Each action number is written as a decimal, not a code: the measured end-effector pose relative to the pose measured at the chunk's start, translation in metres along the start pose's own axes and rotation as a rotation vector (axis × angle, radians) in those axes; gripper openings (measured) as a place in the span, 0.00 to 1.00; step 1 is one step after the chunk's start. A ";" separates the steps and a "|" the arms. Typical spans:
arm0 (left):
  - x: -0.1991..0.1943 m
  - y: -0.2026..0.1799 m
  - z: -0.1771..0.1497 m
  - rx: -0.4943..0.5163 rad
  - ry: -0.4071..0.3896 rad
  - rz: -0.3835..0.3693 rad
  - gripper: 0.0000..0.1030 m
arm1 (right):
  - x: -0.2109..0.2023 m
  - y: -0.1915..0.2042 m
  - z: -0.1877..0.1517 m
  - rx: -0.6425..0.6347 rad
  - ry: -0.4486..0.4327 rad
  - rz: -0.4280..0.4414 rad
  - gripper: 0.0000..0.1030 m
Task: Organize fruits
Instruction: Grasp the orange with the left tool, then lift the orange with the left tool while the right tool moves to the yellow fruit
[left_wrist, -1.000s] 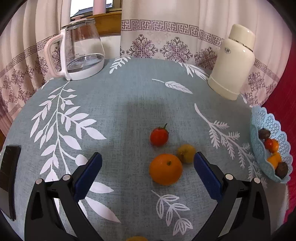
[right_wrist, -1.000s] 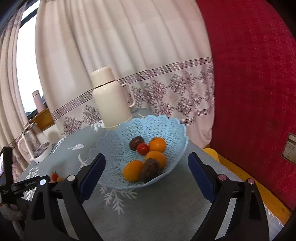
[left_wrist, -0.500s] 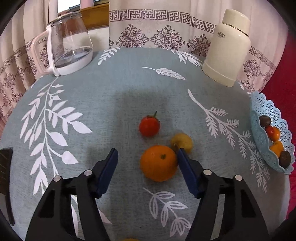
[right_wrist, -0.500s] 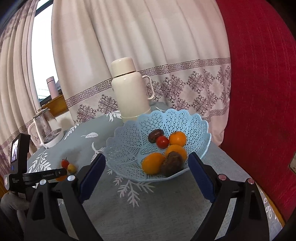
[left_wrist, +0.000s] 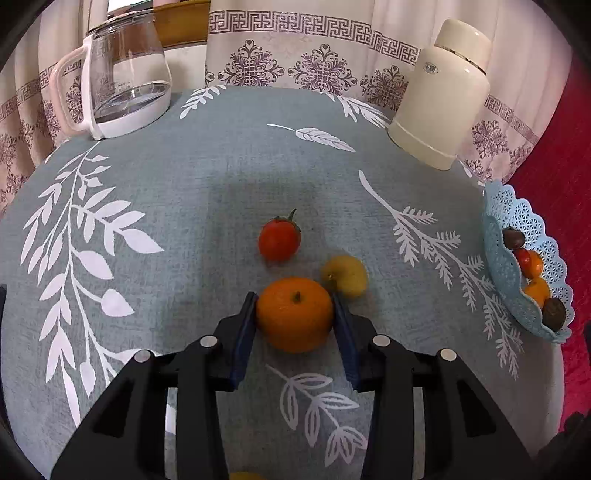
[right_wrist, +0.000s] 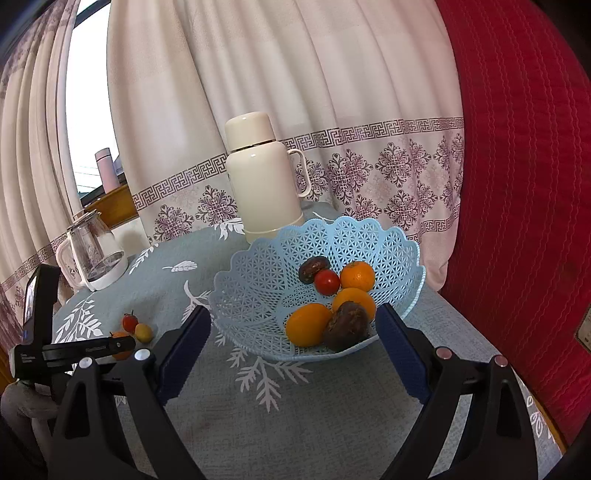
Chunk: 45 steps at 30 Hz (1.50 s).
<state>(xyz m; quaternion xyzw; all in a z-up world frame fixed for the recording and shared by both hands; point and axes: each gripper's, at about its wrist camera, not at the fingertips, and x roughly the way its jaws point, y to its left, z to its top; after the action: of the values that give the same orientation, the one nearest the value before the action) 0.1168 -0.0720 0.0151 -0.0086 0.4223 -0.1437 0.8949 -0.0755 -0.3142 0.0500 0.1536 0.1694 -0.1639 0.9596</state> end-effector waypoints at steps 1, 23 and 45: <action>-0.002 0.001 0.000 -0.006 -0.005 -0.004 0.40 | 0.000 0.001 0.000 -0.001 0.000 0.000 0.88; -0.115 0.076 0.005 -0.110 -0.249 0.071 0.40 | 0.005 0.031 -0.005 0.001 0.150 0.187 0.88; -0.144 0.137 -0.045 -0.228 -0.286 0.144 0.40 | 0.030 0.223 -0.076 -0.379 0.537 0.559 0.51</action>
<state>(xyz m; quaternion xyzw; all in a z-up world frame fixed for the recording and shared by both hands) 0.0300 0.1026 0.0762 -0.0998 0.3039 -0.0278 0.9471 0.0124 -0.0946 0.0239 0.0517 0.3922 0.1821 0.9002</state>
